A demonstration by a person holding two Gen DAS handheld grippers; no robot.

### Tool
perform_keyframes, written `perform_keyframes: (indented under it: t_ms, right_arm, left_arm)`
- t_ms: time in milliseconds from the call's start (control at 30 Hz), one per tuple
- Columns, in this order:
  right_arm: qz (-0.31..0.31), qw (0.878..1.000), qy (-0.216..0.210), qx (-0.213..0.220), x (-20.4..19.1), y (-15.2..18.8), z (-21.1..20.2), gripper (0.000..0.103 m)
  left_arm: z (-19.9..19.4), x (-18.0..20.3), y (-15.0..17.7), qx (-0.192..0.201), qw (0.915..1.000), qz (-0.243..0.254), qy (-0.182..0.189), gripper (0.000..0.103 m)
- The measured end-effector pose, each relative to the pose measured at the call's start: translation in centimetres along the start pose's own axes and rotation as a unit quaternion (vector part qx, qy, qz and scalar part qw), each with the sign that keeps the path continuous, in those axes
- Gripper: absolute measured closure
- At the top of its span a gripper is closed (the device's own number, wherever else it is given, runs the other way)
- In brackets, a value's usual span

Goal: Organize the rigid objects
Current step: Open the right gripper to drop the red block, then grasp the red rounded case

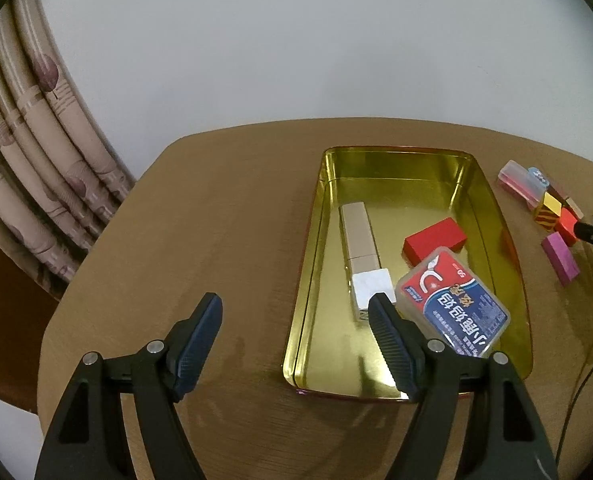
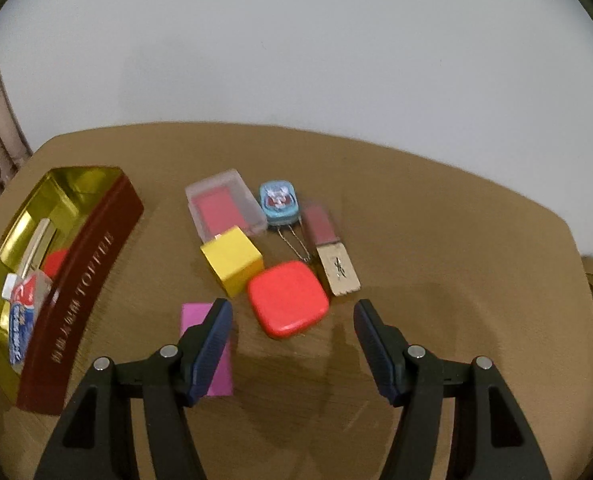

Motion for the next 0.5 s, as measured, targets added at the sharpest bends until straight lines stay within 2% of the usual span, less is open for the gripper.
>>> perform_keyframes:
  t_ms: [200, 367, 500]
  right_arm:
    - [-0.029, 1.0, -0.004, -0.01, -0.3, 0.6, 1.8, 0.038]
    - [-0.051, 0.999, 0.005, -0.013, -0.5, 0.4, 3.4, 0.038]
    - [-0.048, 0.999, -0.003, -0.006, -0.5, 0.5, 3.7, 0.038]
  left_arm:
    - [0.0, 1.0, 0.1, -0.005, 0.9997, 0.006, 0.023, 0.029]
    - [-0.2, 2.5, 0.1, -0.004, 0.9992, 0.026, 0.029, 0.029]
    - [-0.4, 4.3, 0.1, -0.006, 0.9984, 0.04, 0.039, 0.029]
Point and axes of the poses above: each gripper's, at about its wrist camera, not at the fingertips, and z roughly the way its jaws point, x to its right, y to its underside, the point moved 9 cm from there along z, roughly the way its jaws point, and after that the axes turned 2 degrees about x, right-handed, at the moved point
